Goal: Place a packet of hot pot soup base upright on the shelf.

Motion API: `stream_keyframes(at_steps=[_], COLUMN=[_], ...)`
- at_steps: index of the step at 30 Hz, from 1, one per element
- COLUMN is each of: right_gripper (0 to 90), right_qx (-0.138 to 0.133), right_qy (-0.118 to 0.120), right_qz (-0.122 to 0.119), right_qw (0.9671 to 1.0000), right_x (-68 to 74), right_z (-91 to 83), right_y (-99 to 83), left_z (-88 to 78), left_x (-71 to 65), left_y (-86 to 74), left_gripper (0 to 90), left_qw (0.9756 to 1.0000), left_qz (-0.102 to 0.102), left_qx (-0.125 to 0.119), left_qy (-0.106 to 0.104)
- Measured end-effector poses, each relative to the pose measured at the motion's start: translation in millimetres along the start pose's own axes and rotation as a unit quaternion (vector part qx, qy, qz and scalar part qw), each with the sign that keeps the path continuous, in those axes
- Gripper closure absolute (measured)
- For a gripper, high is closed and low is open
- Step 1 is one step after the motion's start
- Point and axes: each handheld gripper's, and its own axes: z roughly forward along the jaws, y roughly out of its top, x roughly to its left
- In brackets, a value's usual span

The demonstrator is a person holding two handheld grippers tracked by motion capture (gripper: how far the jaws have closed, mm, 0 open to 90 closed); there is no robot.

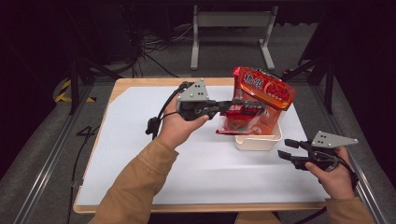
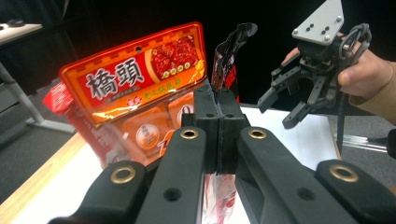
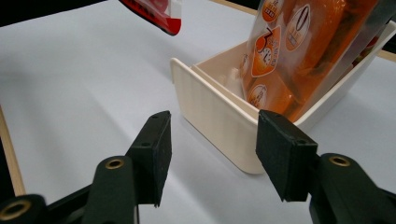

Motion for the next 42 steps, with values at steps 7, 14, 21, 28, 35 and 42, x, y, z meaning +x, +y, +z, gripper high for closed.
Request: stream_keyframes(at_steps=[7,14,21,28,35,42], right_gripper=[47.8,47.6,47.4,47.4,47.2,47.1], right_qx=[0.010,0.012,0.012,0.010,0.014,0.016], right_qy=[0.013,0.015,0.020,0.020,0.023,0.026], right_qz=[-0.004,0.000,0.000,0.001,0.004,0.001], right_qw=[0.9999,0.9998,0.9997,0.9998,0.9996,0.9995], right_x=[0.1,-1.8,-1.4,-2.0,-2.6,-1.1], right_z=[0.0,-0.4,-0.9,-2.2,-1.0,-0.2], right_y=[2.0,1.1,1.2,1.3,-0.1,0.6], left_z=[19.5,35.3,48.2,61.3,74.0,85.3], left_x=[2.7,4.5,4.4,3.8,2.2,2.0], left_y=[-0.6,-3.5,-6.1,-11.0,-15.1,-18.7], left_gripper=[90.0,90.0,90.0,90.0,90.0,90.0], left_qw=[0.9999,0.9997,0.9994,0.9991,0.9990,0.9987], left_qz=[0.001,-0.007,-0.015,-0.019,-0.019,-0.018], left_qx=[-0.013,-0.021,-0.029,-0.032,-0.031,-0.026], left_qy=[-0.003,-0.006,-0.012,-0.019,-0.026,-0.039])
